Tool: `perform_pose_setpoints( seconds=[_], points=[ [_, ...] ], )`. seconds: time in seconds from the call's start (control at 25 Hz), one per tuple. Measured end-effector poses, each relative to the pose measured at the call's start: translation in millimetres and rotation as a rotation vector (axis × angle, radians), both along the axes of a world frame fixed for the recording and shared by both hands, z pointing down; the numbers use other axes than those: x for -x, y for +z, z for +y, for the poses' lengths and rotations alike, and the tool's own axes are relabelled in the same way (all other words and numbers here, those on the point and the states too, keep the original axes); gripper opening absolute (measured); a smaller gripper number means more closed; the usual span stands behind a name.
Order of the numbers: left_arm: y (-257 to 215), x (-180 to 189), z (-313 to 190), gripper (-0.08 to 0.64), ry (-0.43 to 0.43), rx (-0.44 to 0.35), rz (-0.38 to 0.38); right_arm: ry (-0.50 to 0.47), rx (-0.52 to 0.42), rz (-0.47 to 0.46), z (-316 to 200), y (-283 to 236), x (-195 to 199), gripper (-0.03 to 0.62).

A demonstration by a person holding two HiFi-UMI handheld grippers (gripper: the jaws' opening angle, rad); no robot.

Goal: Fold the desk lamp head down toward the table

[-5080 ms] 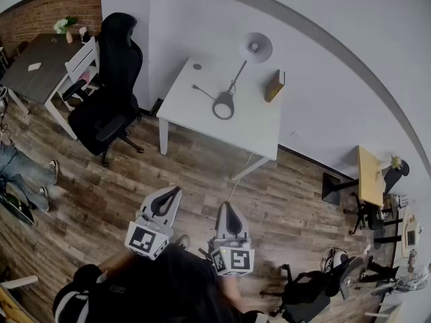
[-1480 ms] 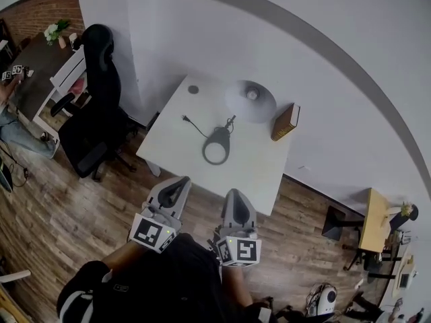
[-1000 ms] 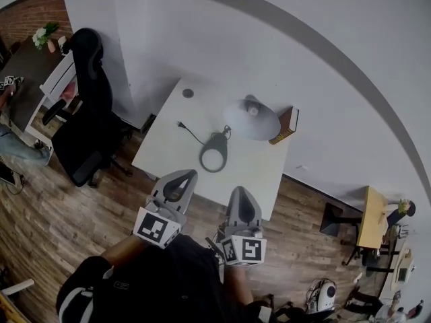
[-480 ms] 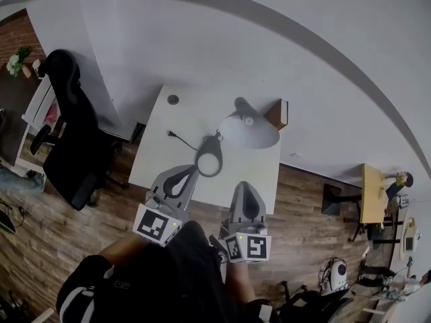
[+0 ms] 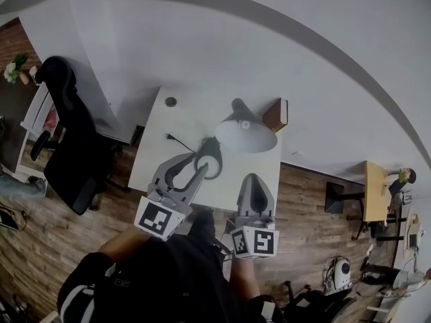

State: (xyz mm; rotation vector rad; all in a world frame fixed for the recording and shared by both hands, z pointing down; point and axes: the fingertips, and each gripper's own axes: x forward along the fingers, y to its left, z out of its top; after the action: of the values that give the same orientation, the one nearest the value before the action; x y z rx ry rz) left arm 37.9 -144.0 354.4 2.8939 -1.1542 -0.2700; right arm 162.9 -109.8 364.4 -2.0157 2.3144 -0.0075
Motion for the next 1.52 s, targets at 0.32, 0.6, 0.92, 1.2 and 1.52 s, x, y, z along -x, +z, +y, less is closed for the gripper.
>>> perform_pose_setpoints(
  seconds=[0.32,0.6,0.92,1.2,1.52],
  points=[
    [-13.2,-13.6,-26.9,0.147,-0.035,-0.025,0.0,-0.031,-0.013,-0.002,-27.8,-12.8,-22.8,0.116],
    [-8.1,-26.3,-45.9,0.16,-0.022,-0.007,-0.018,-0.05,-0.04,-0.027,-47.6,-20.6,-26.9,0.135],
    [-15.9,-33.5,-62.0,0.157,-0.01,-0.021,-0.012,-0.051,-0.065,-0.042,-62.8,-27.7,-26.8,0.126],
    [-9.5,-36.3,-71.8,0.115,-0.001,-0.005,-0.032,-0.044,-0.059,-0.029,-67.4,-26.3,-22.9,0.085],
    [-9.6,-38.2,-67.6,0.057,0.016,-0.009,-0.007,-0.014,-0.041,-0.028,-67.6,-25.2,-28.1,0.018]
  ],
)
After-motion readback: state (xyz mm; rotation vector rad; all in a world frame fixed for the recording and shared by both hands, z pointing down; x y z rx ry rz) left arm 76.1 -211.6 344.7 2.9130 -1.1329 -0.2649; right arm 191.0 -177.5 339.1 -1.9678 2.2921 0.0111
